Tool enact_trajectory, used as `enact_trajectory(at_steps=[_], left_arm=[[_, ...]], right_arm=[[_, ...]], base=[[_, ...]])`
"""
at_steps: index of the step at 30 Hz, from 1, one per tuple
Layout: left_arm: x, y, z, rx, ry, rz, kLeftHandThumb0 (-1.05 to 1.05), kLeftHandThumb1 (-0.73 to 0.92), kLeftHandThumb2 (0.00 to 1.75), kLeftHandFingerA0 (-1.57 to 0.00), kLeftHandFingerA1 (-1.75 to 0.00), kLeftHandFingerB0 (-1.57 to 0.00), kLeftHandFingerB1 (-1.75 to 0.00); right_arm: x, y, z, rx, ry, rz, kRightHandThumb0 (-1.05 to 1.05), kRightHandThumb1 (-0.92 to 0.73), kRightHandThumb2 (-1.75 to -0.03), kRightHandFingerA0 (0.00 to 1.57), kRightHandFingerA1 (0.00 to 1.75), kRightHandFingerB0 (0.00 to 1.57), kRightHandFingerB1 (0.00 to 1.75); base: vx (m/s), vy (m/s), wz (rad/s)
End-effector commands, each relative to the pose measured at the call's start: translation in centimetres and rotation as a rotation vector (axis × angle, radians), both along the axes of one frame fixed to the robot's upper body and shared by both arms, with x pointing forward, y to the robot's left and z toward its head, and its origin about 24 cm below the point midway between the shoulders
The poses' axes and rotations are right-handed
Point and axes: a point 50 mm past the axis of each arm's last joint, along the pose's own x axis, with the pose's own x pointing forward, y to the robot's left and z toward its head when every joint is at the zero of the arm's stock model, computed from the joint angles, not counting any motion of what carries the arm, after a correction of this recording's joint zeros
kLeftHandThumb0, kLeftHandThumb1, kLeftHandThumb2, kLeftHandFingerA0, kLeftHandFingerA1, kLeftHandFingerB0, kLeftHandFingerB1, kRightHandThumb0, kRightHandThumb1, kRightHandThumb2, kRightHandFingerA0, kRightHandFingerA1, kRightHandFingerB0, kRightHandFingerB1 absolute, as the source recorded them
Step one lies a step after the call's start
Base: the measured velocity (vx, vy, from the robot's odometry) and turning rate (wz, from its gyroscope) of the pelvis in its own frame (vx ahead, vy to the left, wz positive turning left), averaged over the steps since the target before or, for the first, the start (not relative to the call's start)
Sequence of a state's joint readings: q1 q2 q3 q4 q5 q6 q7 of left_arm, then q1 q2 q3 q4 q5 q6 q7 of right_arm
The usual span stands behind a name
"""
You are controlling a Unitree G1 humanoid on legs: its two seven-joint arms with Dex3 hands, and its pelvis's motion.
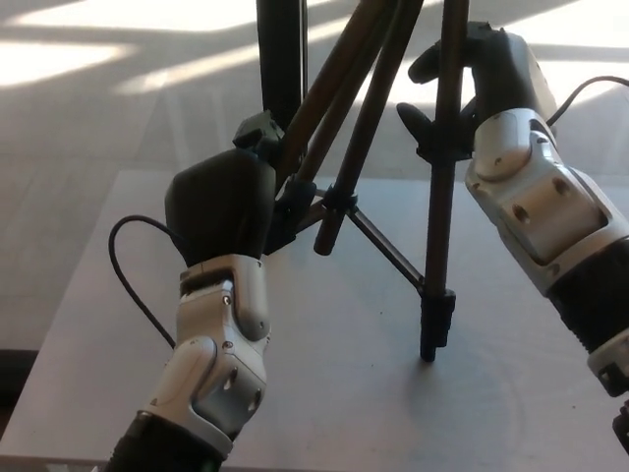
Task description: Use both hands of the robot to pick up the tripod lying in the middle of the desk and make it stand upright on the desk
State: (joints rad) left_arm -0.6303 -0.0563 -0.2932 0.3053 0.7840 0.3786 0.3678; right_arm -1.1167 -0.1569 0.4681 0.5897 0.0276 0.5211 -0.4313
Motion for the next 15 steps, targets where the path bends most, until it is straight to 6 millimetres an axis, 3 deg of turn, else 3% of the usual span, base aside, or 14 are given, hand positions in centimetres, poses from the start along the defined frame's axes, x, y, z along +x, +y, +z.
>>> enact_trajectory(at_steps=[1, 2, 3, 4, 6, 7, 8, 9, 10, 11, 12, 13, 14, 15], left_arm=[[-1.5, -2.2, -5.9, -0.133, 0.368, -0.065, -0.2, 0.63, 0.77, -0.82, -1.23, -0.75, -0.85], [-1.5, -2.3, -5.9, -0.175, 0.366, -0.052, -0.19, 0.66, 0.81, -0.79, -1.56, -0.71, -1.26], [-1.6, -2.3, -6.0, -0.179, 0.36, -0.046, -0.19, 0.67, 0.71, -0.8, -1.58, -0.68, -1.22], [-1.5, -2.4, -5.9, -0.18, 0.359, -0.048, -0.19, 0.67, 0.71, -0.8, -1.58, -0.68, -1.22], [-1.6, -2.5, -5.8, -0.193, 0.339, -0.052, -0.21, 0.64, 0.7, -0.8, -1.31, -0.69, -0.86], [-1.6, -2.6, -5.8, -0.221, 0.337, -0.037, -0.24, 0.66, 0.65, -0.74, -1.57, -0.62, -1.19], [-1.6, -2.6, -5.9, -0.24, 0.338, -0.041, -0.16, 0.66, 0.64, -0.79, -1.66, -0.61, -1.35], [-1.6, -2.6, -5.9, -0.241, 0.338, -0.041, -0.16, 0.66, 0.64, -0.79, -1.66, -0.61, -1.35], [-1.7, -2.6, -6.0, -0.221, 0.34, -0.044, -0.21, 0.63, 0.67, -0.8, -1.51, -0.68, -1.07], [-1.7, -2.6, -6.0, -0.219, 0.34, -0.044, -0.21, 0.63, 0.67, -0.8, -1.51, -0.68, -1.07], [-1.6, -2.6, -6.2, -0.23, 0.444, 0.002, -0.38, 0.75, 0.62, -0.61, -1.22, -0.63, -0.73], [-1.8, -2.6, -6.3, -0.241, 0.461, 0.015, -0.4, 0.76, 0.63, -0.61, -1.28, -0.63, -0.9], [-1.9, -2.7, -6.3, -0.297, 0.46, 0.024, -0.4, 0.77, 0.63, -0.64, -1.29, -0.62, -1.01], [-2.2, -2.7, -6.4, -0.522, 0.472, 0.076, -0.44, 0.74, 0.63, -0.58, -1.32, -0.49, -0.94]], right_arm=[[-3.0, 6.8, 2.8, -0.203, -0.354, 0.346, -0.29, -0.57, -0.86, 0.95, 1.63, 0.84, 0.94], [-3.1, 7.1, 2.4, -0.2, -0.342, 0.349, -0.28, -0.61, -0.74, 0.93, 1.66, 0.85, 0.99], [-3.4, 7.5, 1.9, -0.182, -0.318, 0.342, -0.25, -0.59, -0.88, 0.89, 1.75, 0.77, 1.47], [-3.4, 7.4, 1.9, -0.182, -0.317, 0.338, -0.25, -0.59, -0.88, 0.89, 1.75, 0.77, 1.47], [-3.5, 7.4, 1.4, -0.168, -0.331, 0.341, -0.23, -0.52, -1.14, 0.92, 1.75, 0.83, 1.47], [-3.5, 7.4, 1.2, -0.173, -0.335, 0.342, -0.21, -0.51, -1.11, 0.89, 1.75, 0.83, 1.43], [-3.6, 7.4, 1.1, -0.177, -0.324, 0.34, -0.21, -0.51, -1.18, 0.92, 1.75, 0.83, 1.49], [-3.6, 7.4, 1.0, -0.177, -0.325, 0.34, -0.21, -0.51, -1.18, 0.92, 1.75, 0.83, 1.49], [-3.6, 7.5, 0.7, -0.173, -0.302, 0.349, -0.15, -0.56, -1.1, 1.01, 1.75, 0.76, 1.42], [-3.6, 7.5, 0.6, -0.173, -0.3, 0.35, -0.15, -0.56, -1.1, 1.01, 1.75, 0.76, 1.42], [-3.7, 7.4, 0.2, -0.174, -0.27, 0.359, -0.22, -0.56, -0.98, 0.87, 1.63, 0.79, 1.03], [-3.8, 7.4, 0.0, -0.171, -0.275, 0.363, -0.21, -0.55, -0.95, 0.86, 1.39, 0.78, 0.81], [-3.9, 7.4, -0.2, -0.167, -0.275, 0.362, -0.2, -0.51, -0.97, 0.92, 1.29, 0.8, 0.76], [-3.9, 7.3, -0.7, -0.167, -0.262, 0.361, -0.19, -0.55, -0.87, 0.92, 1.19, 0.8, 0.7]], base=[[0.0, 0.0, 0.0], [0.0, 0.0, 0.0], [0.0, 0.0, 0.0], [0.0, 0.0, 0.0], [0.0, 0.0, 0.0], [0.0, 0.0, 0.0], [0.0, 0.0, 0.0], [0.0, 0.0, 0.0], [0.0, 0.0, 0.0], [0.0, 0.0, 0.0], [0.0, 0.0, 0.0], [0.0, 0.0, 0.0], [0.0, 0.0, 0.0], [0.0, 0.0, 0.0]])
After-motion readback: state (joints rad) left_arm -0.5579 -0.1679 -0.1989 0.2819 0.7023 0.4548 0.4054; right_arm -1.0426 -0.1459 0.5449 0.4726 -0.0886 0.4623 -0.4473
